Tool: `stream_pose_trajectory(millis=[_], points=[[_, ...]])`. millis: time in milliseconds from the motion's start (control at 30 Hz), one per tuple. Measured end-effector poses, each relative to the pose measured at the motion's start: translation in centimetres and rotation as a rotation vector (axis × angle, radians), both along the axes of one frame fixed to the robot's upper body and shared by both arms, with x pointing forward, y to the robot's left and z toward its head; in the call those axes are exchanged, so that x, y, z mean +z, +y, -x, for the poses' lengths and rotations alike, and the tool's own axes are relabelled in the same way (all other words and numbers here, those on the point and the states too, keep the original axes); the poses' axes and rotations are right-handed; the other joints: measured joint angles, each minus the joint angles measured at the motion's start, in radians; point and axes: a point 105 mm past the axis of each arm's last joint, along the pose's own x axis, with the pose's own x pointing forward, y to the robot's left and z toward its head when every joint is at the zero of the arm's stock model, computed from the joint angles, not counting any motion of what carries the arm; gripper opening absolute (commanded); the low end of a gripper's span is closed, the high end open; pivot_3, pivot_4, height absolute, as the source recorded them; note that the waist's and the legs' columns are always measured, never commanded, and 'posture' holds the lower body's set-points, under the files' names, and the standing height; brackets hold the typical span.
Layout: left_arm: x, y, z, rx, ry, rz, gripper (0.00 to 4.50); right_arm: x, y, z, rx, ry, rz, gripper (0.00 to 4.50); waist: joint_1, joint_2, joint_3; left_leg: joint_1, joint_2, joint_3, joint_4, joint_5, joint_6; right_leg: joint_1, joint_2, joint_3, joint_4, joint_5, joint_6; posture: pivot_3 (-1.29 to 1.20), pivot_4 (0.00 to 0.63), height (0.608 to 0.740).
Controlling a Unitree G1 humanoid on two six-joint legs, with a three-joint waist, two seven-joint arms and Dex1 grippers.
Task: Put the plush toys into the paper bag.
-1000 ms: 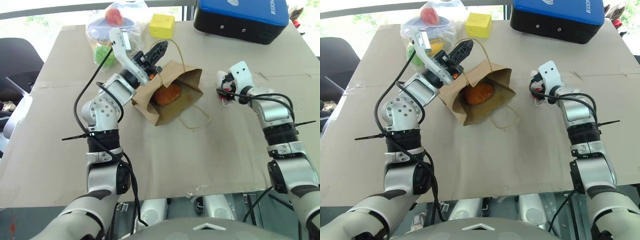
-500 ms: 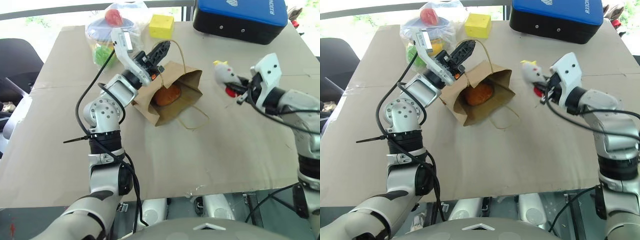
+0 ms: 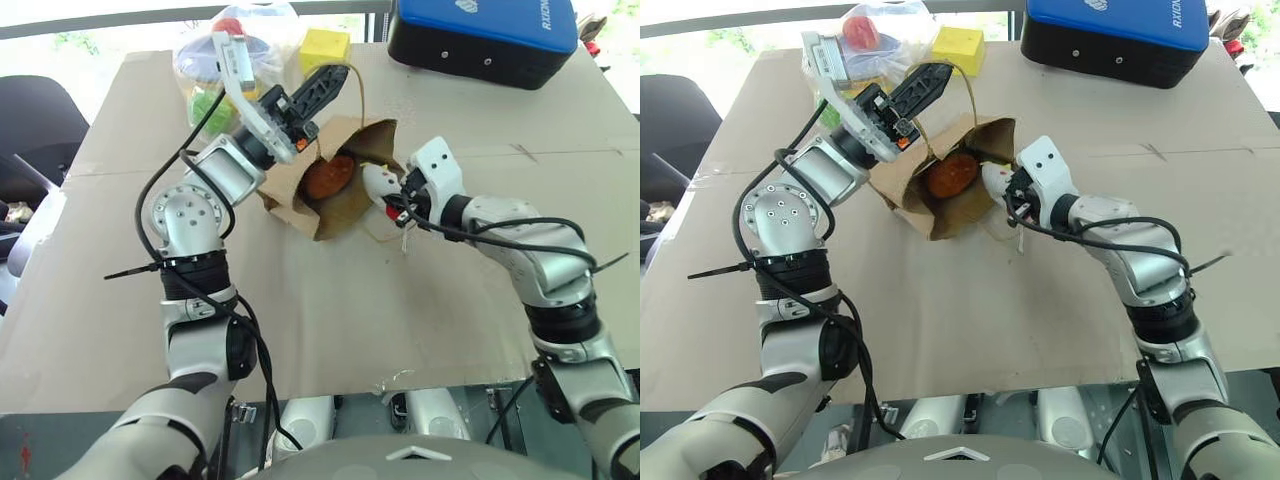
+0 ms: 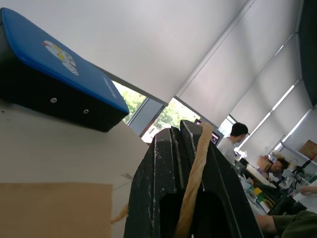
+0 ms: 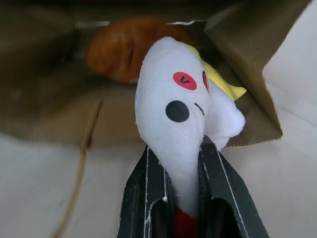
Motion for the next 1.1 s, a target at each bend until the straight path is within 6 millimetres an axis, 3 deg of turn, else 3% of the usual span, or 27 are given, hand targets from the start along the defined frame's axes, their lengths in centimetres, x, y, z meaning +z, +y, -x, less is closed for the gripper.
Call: stream_pose_trajectory(millis=[200, 400, 500, 700, 867, 967, 1100], points=[[-0.9, -0.4, 0.4, 0.002, 0.000, -0.033, 0.00, -1.2, 1.4, -1.4, -0.007, 0.060, -0.079, 0.03, -0.004, 0.000, 0.000, 0.000, 0.000, 0.000, 0.000, 0.000, 0.000, 0.000, 0.000, 0.000, 0.000, 0.000, 0.000, 0.00, 0.150, 0.740], [-1.5, -0.9, 0.4, 0.000, 0.008, -0.044, 0.00, 1.2, 4.6, -0.6, 0.069, 0.164, -0.302, 0.03, -0.013, 0.000, 0.000, 0.000, 0.000, -0.001, 0.000, 0.000, 0.000, 0.000, 0.000, -0.001, 0.000, 0.000, 0.000, 0.00, 0.150, 0.740], [-2.0, -0.5, 0.4, 0.010, 0.006, -0.053, 0.00, 1.6, 3.9, -0.2, 0.071, 0.188, -0.320, 0.03, -0.014, 0.000, 0.000, 0.000, 0.000, -0.001, 0.000, 0.000, 0.000, 0.000, 0.000, -0.001, 0.000, 0.000, 0.000, 0.00, 0.150, 0.740], [-3.0, -0.2, 0.4, 0.021, 0.012, -0.067, 0.00, 1.4, 0.3, -0.6, -0.019, 0.196, -0.296, 0.03, -0.018, 0.000, 0.000, 0.000, 0.000, -0.001, -0.001, 0.000, 0.000, 0.000, 0.000, 0.000, 0.000, 0.000, 0.000, 0.00, 0.150, 0.740], [-3.1, -0.7, 0.4, 0.013, 0.018, -0.059, 0.00, 0.7, -0.2, -0.5, -0.050, 0.215, -0.289, 0.03, -0.022, 0.000, 0.000, 0.000, 0.000, 0.000, -0.001, 0.000, 0.000, 0.000, 0.000, 0.000, 0.000, 0.000, 0.000, 0.00, 0.150, 0.740], [-3.0, -0.8, 0.4, 0.012, 0.017, -0.054, 0.00, 0.8, 0.8, -0.2, -0.025, 0.226, -0.310, 0.03, -0.023, 0.000, 0.000, 0.000, 0.000, -0.001, -0.001, 0.000, 0.000, -0.001, 0.000, 0.000, 0.001, 0.000, 0.000, 0.00, 0.150, 0.740], [-2.4, -1.6, 0.7, -0.025, 0.008, -0.035, 0.00, 0.1, 4.7, 0.1, 0.046, 0.291, -0.354, 0.03, -0.024, 0.000, 0.000, 0.000, 0.000, 0.000, -0.001, 0.000, 0.000, -0.001, 0.000, 0.001, 0.001, 0.000, 0.000, 0.00, 0.150, 0.740]])
